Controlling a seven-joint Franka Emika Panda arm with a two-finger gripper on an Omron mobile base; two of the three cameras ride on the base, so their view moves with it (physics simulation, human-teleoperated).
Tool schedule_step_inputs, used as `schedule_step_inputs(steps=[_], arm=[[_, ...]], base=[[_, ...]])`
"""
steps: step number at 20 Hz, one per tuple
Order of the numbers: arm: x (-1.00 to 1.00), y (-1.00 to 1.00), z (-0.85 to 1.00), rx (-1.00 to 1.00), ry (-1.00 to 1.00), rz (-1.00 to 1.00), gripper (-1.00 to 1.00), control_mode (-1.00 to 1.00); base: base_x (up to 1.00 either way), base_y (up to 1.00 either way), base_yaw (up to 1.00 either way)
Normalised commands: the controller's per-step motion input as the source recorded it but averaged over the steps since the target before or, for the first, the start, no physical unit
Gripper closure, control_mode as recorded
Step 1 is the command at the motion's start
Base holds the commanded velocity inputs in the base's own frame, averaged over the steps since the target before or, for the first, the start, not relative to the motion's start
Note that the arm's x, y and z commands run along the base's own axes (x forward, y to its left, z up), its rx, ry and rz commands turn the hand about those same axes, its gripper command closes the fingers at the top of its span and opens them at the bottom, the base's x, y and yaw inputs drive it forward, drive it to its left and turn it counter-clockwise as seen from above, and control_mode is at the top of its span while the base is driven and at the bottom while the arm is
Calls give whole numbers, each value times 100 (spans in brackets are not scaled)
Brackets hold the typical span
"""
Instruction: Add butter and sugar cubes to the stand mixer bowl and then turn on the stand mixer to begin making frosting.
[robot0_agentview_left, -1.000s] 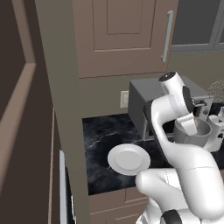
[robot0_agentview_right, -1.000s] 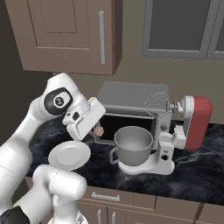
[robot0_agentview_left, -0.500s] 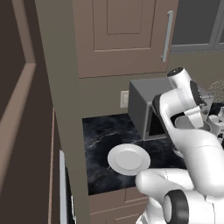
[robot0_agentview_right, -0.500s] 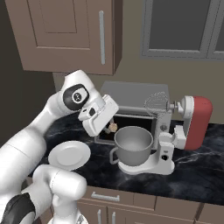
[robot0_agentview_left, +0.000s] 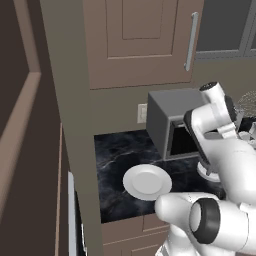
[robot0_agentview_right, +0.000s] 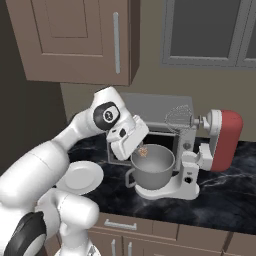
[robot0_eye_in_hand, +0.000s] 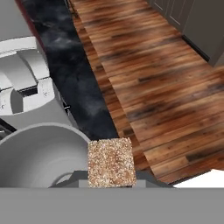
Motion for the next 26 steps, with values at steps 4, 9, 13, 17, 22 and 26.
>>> schedule_step_inputs(steps=[4,9,13,17,22,26], arm=[[17,-31,-48,5,1,0,100,-100],[28,-24,-47,4,0,0,100,-100],[29,-22,-52,3,0,1,100,-100],[29,-7,-44,4,0,4,100,-100],[24,-1,-47,4,0,5,100,-100],[25,0,-43,1,0,4,-100,-100]], base=[[0,0,0],[0,0,0],[0,0,0],[0,0,0],[0,0,0],[0,0,0]])
